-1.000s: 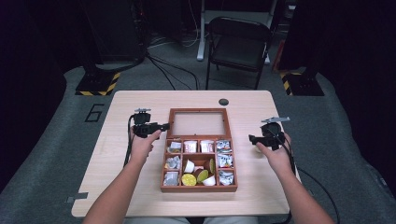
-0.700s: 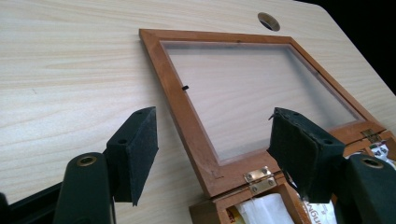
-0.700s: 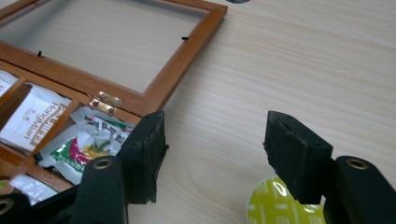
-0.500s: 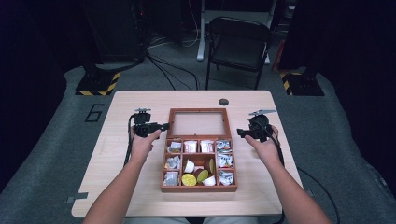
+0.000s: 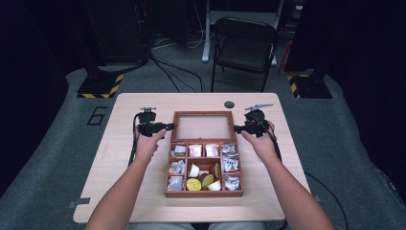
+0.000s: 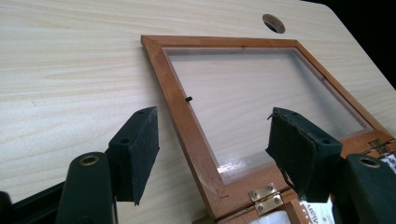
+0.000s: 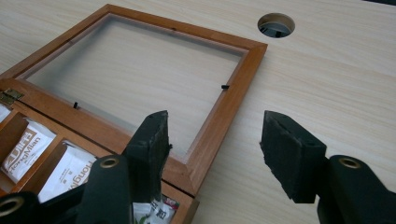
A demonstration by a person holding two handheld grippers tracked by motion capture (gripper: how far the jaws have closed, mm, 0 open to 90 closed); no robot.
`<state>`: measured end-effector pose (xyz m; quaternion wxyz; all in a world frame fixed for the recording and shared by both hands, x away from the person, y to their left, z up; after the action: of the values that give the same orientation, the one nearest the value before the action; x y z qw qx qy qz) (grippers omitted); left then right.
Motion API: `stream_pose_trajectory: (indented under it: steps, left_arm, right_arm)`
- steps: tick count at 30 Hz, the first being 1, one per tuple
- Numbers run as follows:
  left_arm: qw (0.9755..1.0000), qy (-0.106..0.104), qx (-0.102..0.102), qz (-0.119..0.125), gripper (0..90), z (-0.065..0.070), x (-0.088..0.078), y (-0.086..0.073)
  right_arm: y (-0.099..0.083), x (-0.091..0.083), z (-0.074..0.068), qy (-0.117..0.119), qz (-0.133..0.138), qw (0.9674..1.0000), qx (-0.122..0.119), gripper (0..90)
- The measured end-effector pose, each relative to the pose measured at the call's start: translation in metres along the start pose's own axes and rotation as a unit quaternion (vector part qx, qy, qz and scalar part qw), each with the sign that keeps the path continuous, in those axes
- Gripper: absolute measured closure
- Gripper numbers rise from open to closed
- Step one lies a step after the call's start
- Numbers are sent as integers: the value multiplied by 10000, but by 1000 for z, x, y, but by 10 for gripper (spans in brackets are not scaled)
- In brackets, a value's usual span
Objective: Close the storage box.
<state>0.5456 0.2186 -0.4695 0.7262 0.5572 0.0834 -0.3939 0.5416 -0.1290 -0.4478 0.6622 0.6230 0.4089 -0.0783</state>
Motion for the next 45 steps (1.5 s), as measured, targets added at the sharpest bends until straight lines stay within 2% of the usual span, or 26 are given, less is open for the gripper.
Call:
stream_pose_trajectory:
  steps: [6,11,19,25,35,42,45]
  left_arm:
    - [10000,7,27,-33,329,2,8,-2]
    - [10000,-9,9,-46,327,1,13,-5]
    - [9998,12,-37,-182,322,2,23,-13]
    - [9997,46,-53,-212,320,4,26,-15]
    - [9996,91,2,-274,324,2,30,-17]
    - [9994,115,13,-340,332,4,33,-20]
    - [9991,84,82,-410,338,4,34,-21]
  right_arm:
    - [1,13,-1,-14,-81,10000,45,388]
    - [-2,22,1,18,-128,9997,208,372]
    - [-6,34,-2,23,-239,9996,177,327]
    - [-12,43,-5,118,-295,9986,413,347]
    - [-19,52,-3,27,-488,9977,473,373]
    - [-21,56,-3,51,-565,9971,510,372]
    - [-23,59,-3,96,-639,9967,496,370]
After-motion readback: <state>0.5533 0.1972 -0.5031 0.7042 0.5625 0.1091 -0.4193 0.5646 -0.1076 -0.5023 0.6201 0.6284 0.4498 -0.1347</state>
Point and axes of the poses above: each handheld gripper's, and its own axes: x roughly forward along the jaws, y roughly out of its top, z roughly to its right, the point moved 4 cm from there along x, roughly forward along the jaws, and after that the axes turned 5 degrees about z, right-handed, at the moved point
